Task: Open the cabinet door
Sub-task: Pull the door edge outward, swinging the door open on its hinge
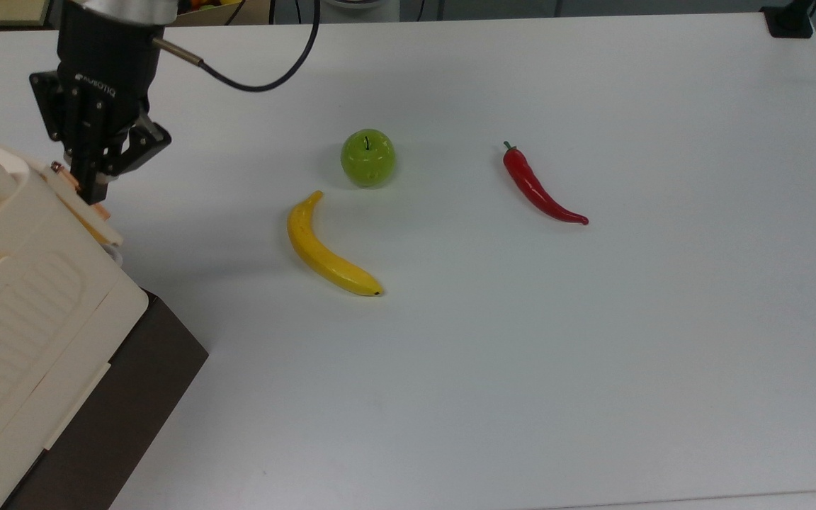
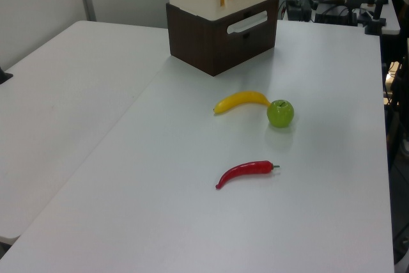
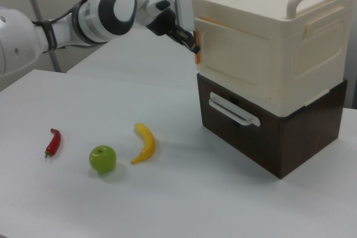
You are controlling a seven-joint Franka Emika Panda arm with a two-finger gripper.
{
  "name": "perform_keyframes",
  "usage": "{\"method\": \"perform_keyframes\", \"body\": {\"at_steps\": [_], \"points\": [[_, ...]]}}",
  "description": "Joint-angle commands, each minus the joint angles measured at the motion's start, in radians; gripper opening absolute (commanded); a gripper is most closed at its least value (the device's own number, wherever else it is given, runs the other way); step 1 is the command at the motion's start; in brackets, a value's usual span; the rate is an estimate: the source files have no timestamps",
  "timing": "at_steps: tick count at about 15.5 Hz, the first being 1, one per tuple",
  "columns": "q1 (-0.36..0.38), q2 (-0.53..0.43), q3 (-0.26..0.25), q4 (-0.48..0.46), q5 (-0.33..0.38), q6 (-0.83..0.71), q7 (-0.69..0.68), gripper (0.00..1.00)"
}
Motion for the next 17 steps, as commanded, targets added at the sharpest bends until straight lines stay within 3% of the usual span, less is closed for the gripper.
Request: {"method": "perform_keyframes", "body": {"at_steps": [1, 4, 5, 13, 17], "points": [[0.023, -0.067, 0.003, -0.058, 0.012, -0.061, 0.013, 0.55], [0.023, -0.084, 0.003, -0.052, 0.056, -0.089, 0.011, 0.96], [0.023, -0.09, 0.003, -0.049, 0.064, -0.095, 0.009, 1.0], [0.019, -0.099, 0.0, 0.041, 0.06, -0.08, 0.009, 1.0], [0.018, -0.073, 0.0, 0.066, 0.057, 0.032, 0.013, 1.0]]}}
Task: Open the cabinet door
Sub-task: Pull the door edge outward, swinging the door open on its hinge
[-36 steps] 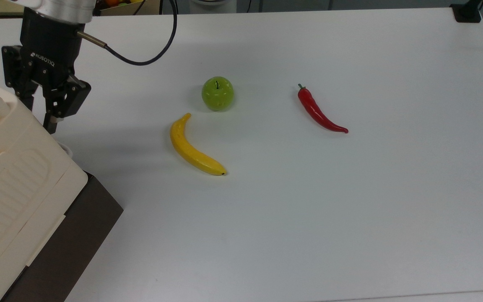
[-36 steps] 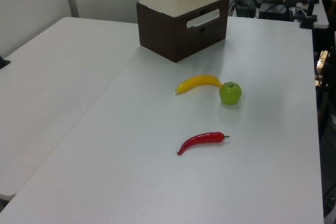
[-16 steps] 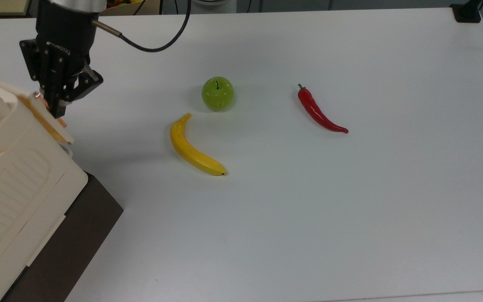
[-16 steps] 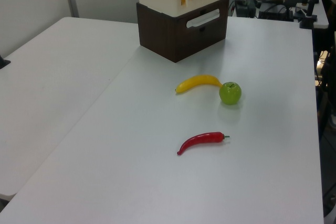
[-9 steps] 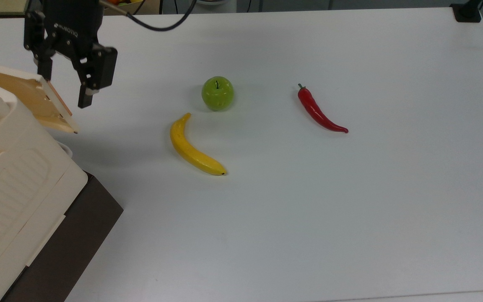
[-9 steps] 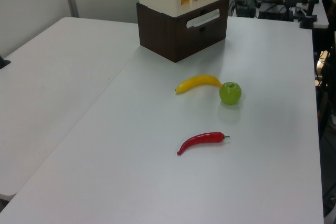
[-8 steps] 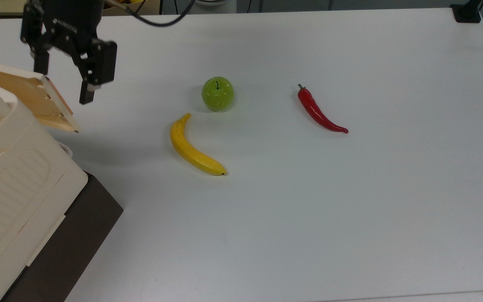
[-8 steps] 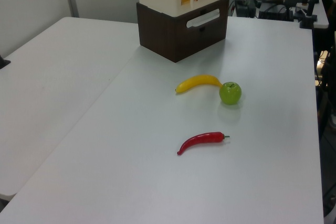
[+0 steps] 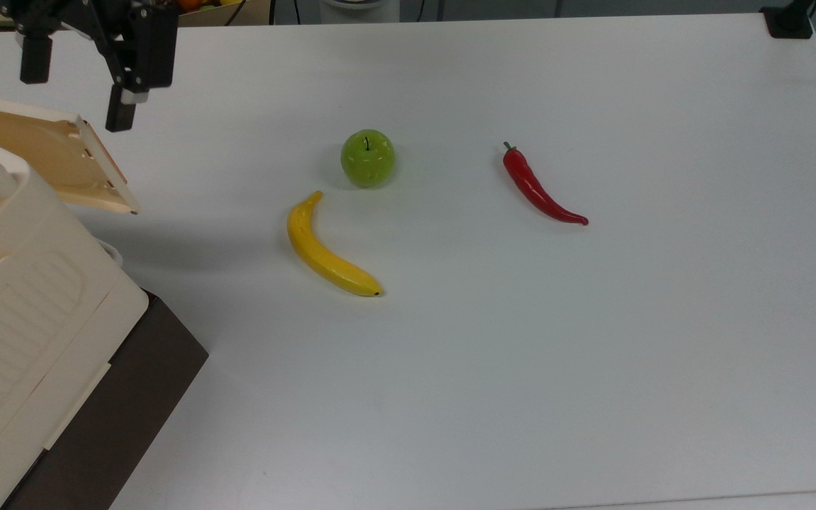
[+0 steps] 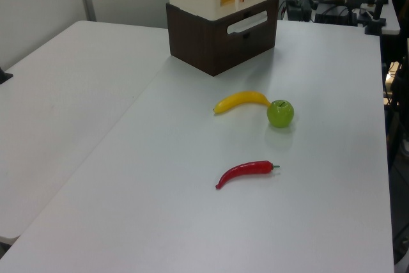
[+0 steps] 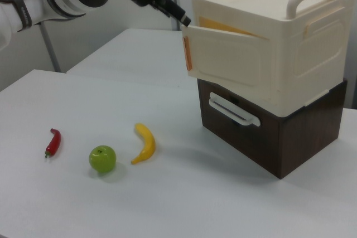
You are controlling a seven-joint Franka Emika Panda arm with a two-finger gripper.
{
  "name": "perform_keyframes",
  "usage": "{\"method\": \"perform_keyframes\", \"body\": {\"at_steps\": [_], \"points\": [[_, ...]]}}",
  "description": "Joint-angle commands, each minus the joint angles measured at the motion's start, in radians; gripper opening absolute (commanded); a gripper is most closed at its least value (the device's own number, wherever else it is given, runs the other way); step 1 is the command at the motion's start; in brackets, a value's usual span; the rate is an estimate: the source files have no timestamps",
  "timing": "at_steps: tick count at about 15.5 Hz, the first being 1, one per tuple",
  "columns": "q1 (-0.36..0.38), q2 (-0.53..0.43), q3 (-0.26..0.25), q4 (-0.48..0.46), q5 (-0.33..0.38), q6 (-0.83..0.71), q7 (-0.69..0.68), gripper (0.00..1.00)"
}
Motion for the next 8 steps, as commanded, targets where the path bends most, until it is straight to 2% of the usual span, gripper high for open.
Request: {"method": "perform_keyframes", "body": {"at_steps": [1, 5, 8], "points": [[0.002, 0.028, -0.003, 0.018, -0.001, 0.096, 0.01, 1.0], [-0.006, 0.077, -0.009, 0.017, -0.003, 0.186, 0.011, 1.0], [-0.007, 0.087, -0.013, 0.014, -0.003, 0.189, 0.01, 1.0]]}}
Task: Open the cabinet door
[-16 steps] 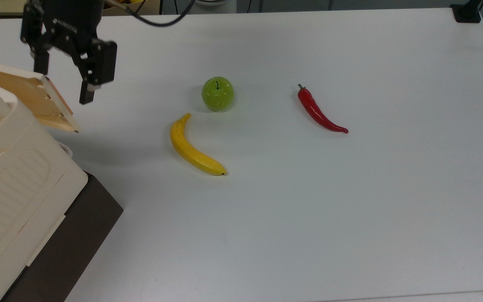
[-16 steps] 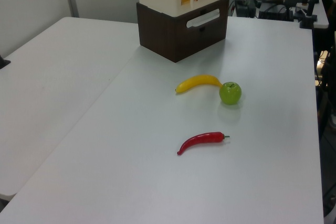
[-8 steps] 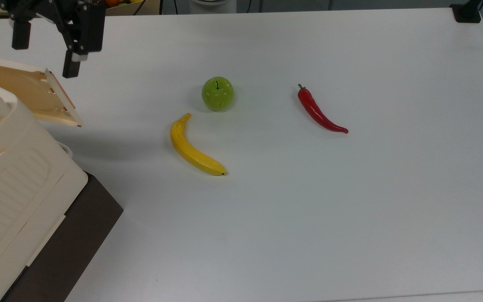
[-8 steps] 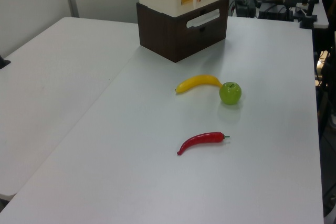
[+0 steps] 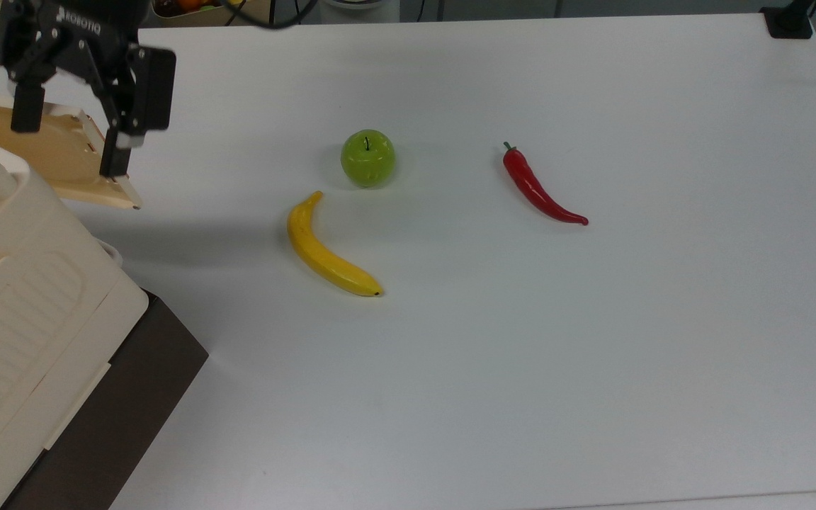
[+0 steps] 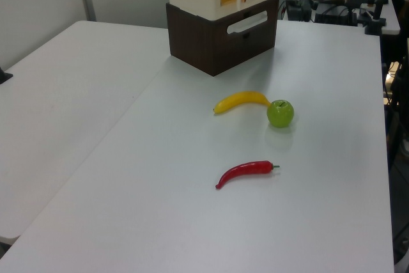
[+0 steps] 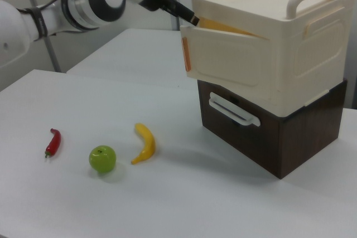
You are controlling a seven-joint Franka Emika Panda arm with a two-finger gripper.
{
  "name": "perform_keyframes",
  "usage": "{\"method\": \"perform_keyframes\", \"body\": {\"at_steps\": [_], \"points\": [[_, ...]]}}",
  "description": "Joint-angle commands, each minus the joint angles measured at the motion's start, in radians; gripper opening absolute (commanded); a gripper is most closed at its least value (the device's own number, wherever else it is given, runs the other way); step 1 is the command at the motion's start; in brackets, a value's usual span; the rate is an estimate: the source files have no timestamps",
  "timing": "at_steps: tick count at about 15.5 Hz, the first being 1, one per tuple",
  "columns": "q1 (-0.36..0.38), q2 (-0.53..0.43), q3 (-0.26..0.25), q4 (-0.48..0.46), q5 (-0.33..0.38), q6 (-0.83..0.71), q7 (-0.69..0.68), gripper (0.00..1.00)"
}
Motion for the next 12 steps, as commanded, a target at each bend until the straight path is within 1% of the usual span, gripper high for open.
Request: {"method": "perform_keyframes", "body": {"at_steps": [1, 5, 10, 12], "points": [[0.002, 0.011, -0.01, 0.008, -0.001, 0.017, 0.007, 1.0], [-0.002, -0.013, -0.013, -0.016, -0.001, -0.043, -0.013, 1.0], [-0.014, -0.065, -0.013, -0.024, 0.019, -0.271, -0.125, 1.0], [-0.017, -0.084, -0.011, -0.032, 0.034, -0.325, -0.18, 1.0]]}}
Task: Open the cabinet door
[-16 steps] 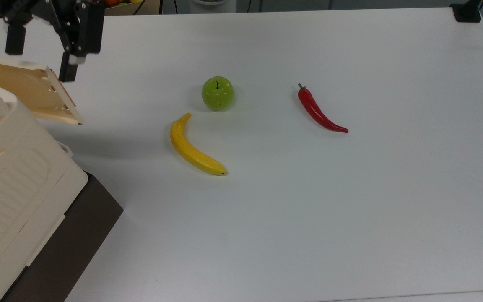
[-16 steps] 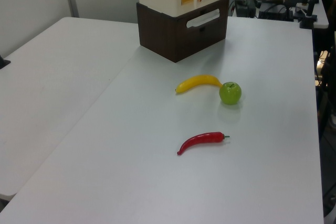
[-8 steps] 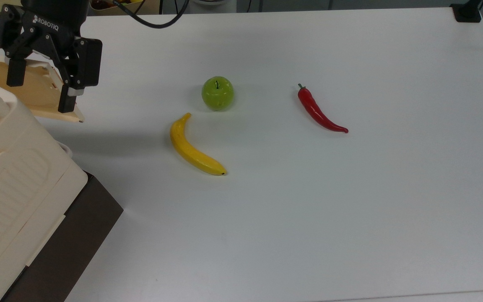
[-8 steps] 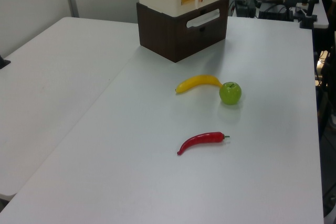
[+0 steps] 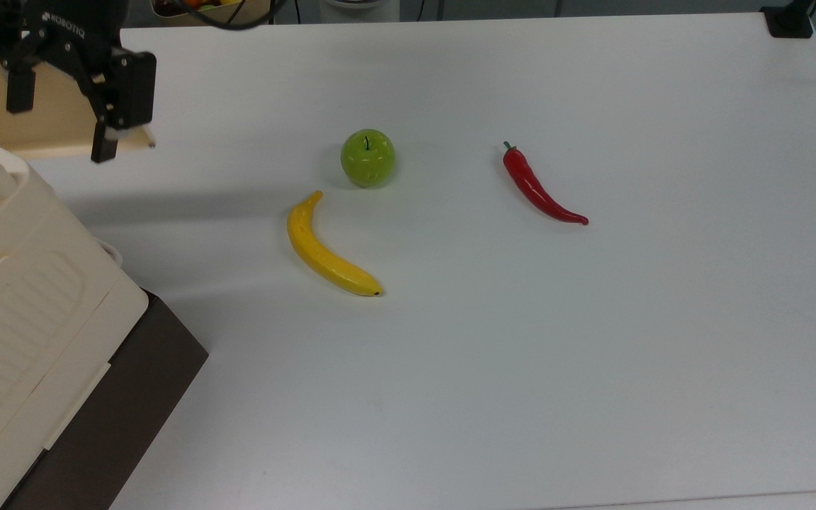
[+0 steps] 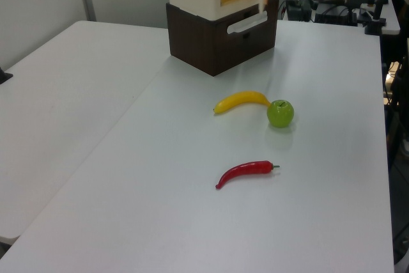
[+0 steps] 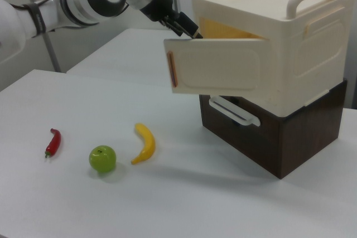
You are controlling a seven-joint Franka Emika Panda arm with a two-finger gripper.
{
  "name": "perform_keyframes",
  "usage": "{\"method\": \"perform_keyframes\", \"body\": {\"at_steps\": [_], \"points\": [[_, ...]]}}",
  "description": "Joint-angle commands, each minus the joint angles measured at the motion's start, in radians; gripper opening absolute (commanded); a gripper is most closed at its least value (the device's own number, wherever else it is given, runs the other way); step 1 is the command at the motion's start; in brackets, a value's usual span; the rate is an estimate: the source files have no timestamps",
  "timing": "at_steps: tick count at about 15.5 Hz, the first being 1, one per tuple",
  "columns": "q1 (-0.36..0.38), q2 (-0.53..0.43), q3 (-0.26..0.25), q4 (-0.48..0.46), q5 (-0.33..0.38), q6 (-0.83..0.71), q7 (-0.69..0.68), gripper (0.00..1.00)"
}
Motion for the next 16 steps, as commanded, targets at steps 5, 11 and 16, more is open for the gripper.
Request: {"method": "perform_keyframes", "body": {"at_steps": [5, 11, 16], "points": [[0.006, -0.058, 0.005, -0.034, 0.072, -0.228, -0.195, 1.0], [0.044, -0.121, 0.046, -0.127, 0.18, -0.394, -0.326, 1.0], [0.118, -0.146, 0.082, -0.199, 0.209, -0.478, -0.323, 1.0]]}}
